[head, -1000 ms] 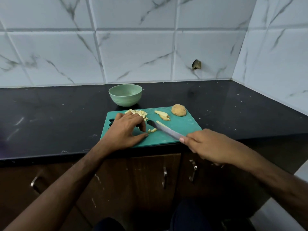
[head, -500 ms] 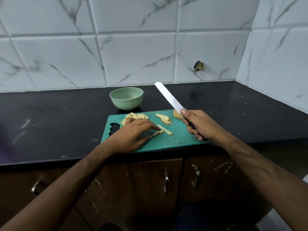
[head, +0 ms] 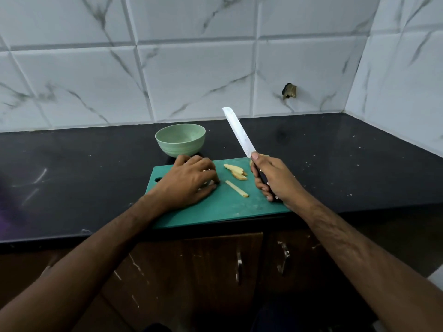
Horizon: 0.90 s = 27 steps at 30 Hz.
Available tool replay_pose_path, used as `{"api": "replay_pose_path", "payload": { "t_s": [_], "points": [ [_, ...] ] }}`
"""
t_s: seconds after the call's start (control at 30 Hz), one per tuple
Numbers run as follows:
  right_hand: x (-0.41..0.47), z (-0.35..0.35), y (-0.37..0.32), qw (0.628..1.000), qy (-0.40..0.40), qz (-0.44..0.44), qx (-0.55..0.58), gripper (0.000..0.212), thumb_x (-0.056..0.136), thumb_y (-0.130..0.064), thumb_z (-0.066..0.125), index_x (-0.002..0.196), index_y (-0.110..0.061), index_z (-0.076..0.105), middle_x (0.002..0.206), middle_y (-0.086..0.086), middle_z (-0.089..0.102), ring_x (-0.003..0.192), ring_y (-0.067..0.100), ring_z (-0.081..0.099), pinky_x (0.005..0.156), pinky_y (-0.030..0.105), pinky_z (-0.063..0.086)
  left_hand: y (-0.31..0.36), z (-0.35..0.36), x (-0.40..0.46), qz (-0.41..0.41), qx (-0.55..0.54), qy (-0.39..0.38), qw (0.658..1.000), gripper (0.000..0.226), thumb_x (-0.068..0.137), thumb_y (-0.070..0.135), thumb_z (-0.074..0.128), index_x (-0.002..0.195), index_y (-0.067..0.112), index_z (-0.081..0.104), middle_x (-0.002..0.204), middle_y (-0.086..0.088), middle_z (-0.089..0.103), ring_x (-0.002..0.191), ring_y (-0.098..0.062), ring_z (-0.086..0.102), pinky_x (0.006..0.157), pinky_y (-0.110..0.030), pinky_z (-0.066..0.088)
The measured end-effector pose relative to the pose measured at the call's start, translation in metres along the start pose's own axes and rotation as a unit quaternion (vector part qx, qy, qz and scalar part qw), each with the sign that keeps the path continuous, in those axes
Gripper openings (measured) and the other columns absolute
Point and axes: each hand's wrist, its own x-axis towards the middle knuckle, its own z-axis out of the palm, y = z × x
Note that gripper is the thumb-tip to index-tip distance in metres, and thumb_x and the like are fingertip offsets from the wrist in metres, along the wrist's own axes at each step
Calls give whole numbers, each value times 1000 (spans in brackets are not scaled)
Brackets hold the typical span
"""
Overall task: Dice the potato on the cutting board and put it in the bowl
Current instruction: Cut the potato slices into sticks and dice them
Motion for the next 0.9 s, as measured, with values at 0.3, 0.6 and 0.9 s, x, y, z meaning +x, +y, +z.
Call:
{"api": "replay_pose_path", "payload": {
  "t_s": [0.3,0.6,0.9],
  "points": [
    [1,0,1,1000,-8,-9,-3,45,109,-41,41,84,-6,51,51,3,35,37,12,30,35,22,31,6,-1,9,15,-13,10,1000,30,97,33,47,121,30,64,122,9,64,114,-16,54,94,-39,30],
    [2,-1,3,1000,-6,-5,-2,45,108,-44,42,84,-7,51,52,1,37,39,13,32,36,22,32,17,-5,16,59,-27,-7,998,23,96,28,49,112,27,65,103,9,65,97,-16,58,94,-44,38],
    [1,0,2,1000,-6,-7,-20,46,109,-43,41,83,-6,51,51,1,36,38,12,31,35,22,32,20,-9,-12,0,-36,9,999,18,97,19,50,112,27,56,107,7,64,99,-19,59,95,-43,36]
  ]
}}
